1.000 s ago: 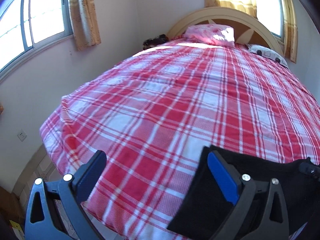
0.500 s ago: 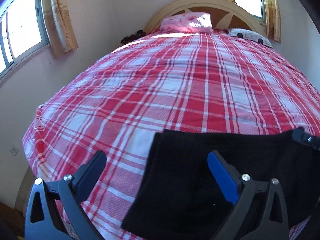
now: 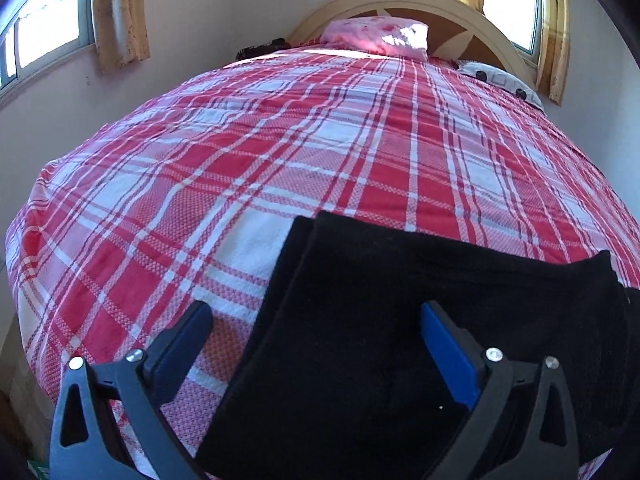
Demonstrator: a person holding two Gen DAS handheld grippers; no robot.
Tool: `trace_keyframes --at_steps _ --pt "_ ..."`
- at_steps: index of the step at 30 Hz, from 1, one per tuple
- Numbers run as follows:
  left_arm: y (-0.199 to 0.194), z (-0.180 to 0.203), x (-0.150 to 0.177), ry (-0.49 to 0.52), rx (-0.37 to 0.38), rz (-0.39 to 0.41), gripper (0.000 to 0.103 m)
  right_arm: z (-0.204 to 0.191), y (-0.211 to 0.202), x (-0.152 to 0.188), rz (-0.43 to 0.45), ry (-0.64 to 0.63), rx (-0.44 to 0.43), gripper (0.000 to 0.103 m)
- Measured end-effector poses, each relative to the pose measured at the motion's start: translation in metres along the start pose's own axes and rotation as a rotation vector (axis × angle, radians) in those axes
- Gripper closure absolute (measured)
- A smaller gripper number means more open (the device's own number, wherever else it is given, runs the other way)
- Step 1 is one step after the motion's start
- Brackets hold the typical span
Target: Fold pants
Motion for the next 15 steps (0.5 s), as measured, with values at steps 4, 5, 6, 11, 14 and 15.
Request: trace_keyframes --at_steps 4,5,6,11,14,15 --pt "0.001 0.0 0.001 -0.004 -0.001 -0.003 0.0 0.061 0.047 -0.036 -0.09 0.104 0.148 0.038" --pt "0.001 -0.001 0.0 -0.003 -0.002 -0.004 0.0 0.065 0.057 -0.043 -0.106 0.089 0.179 0.038" --pt "0.001 -0.001 0.0 -0.003 -0.004 -0.003 0.0 0.065 0.068 -0.049 -0.103 0.057 0.226 0.038" --pt "0.002 -0.001 -0.001 -0.003 -0.009 -0.004 0.0 0.063 0.131 -0.054 -0.212 -0.074 0.411 0.038" --pt "0.002 -0.001 -0.001 -0.001 -0.01 -0.004 0.0 0.069 0.15 -0.054 -0.205 -0.119 0.532 0.038" --pt "0.002 -0.001 -0.001 -0.002 -0.01 -0.005 0.0 0.07 0.154 -0.054 -0.209 -0.144 0.571 0.038"
Point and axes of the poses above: each gripper's, at about its wrist camera, not at the fingertips, and y roughly the way its jaws point, z to its right, x to its underside, the point moved 8 cm from there along y, roughly the way its jaws point, and after that the axes turned 11 degrees about x, right-handed, at the moved point
